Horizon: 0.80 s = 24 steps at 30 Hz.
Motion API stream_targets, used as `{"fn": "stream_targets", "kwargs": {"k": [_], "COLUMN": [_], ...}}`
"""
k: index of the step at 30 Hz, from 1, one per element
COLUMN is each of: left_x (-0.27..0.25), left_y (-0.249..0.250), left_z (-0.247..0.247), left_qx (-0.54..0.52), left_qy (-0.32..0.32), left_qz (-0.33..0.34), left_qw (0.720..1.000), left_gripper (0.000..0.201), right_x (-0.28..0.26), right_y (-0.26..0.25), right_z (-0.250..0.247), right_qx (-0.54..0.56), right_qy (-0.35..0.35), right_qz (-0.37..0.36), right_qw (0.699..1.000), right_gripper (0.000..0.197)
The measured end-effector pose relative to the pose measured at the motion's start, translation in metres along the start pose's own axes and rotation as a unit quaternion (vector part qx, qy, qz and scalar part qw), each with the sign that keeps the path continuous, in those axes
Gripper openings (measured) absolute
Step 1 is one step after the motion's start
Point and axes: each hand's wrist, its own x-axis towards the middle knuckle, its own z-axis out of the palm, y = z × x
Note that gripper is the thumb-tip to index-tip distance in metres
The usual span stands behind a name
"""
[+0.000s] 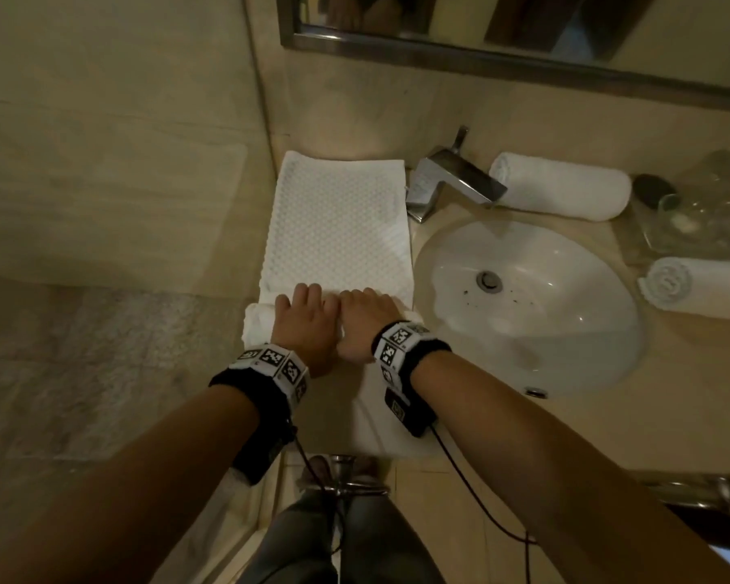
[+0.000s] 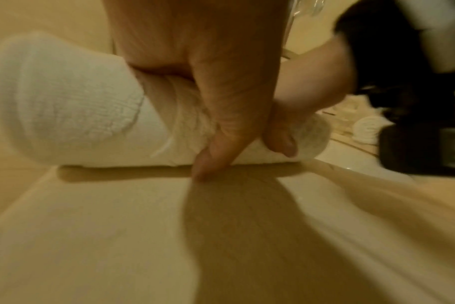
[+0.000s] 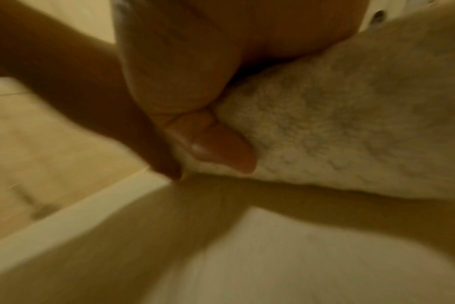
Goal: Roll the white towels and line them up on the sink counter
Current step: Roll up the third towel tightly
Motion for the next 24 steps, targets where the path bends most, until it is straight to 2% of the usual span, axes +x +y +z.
{"fn": "stream_targets", "kwargs": {"k": [2,4,6,8,10,13,14,15,16,18,20,22,24], "left_x": [0.014,0.028,0.038,0.040,0.032,0.016,0.013,0.015,0.021,0.038,0.054,0.057,0.051], "left_y": [-0.003,-0.005,-0.007,-0.007,-0.003,0.008,0.009,0.008,0.006,-0.001,-0.008,-0.009,-0.011], "left_z": [-0.004,-0.006,-0.007,-0.009,-0.008,0.007,0.012,0.013,0.009,-0.007,-0.018,-0.021,-0.020], "left_qx": [-0.015,-0.031,-0.036,-0.031,-0.018,-0.012,-0.011,-0.012,-0.025,-0.028,-0.017,-0.023,-0.049], "left_qy": [-0.015,-0.045,-0.073,-0.076,-0.042,0.097,0.134,0.142,0.119,0.019,-0.038,-0.072,-0.094], "left_qz": [-0.006,-0.013,-0.021,-0.028,-0.030,-0.047,-0.047,-0.043,-0.034,-0.021,0.002,0.008,0.009], "left_qw": [1.000,0.998,0.996,0.996,0.999,0.994,0.990,0.989,0.992,0.999,0.999,0.997,0.994], "left_gripper": [0.064,0.061,0.060,0.062,0.062,0.037,0.032,0.030,0.030,0.045,0.056,0.048,0.037], "right_x": [-0.013,-0.025,-0.029,-0.021,-0.007,0.014,0.019,0.024,0.028,0.032,0.032,0.024,0.013], "right_y": [-0.001,-0.003,-0.005,-0.002,0.002,0.008,0.009,0.011,0.015,0.020,0.021,0.018,0.016], "right_z": [0.009,0.025,0.035,0.030,0.019,0.003,-0.001,-0.004,-0.009,-0.018,-0.022,-0.021,-0.018], "right_qx": [-0.062,-0.135,-0.140,-0.117,-0.087,-0.053,-0.044,-0.032,-0.013,0.027,0.030,-0.014,-0.061], "right_qy": [0.030,0.072,0.119,0.102,0.058,0.015,-0.006,-0.027,-0.042,-0.074,-0.100,-0.100,-0.113], "right_qz": [-0.011,0.005,0.032,0.030,0.016,0.015,0.012,0.008,0.007,0.021,0.032,0.017,-0.029], "right_qw": [0.998,0.988,0.982,0.987,0.994,0.998,0.999,0.999,0.999,0.997,0.994,0.995,0.991], "right_gripper": [0.059,0.053,0.043,0.041,0.051,0.058,0.058,0.056,0.052,0.048,0.054,0.059,0.073]}}
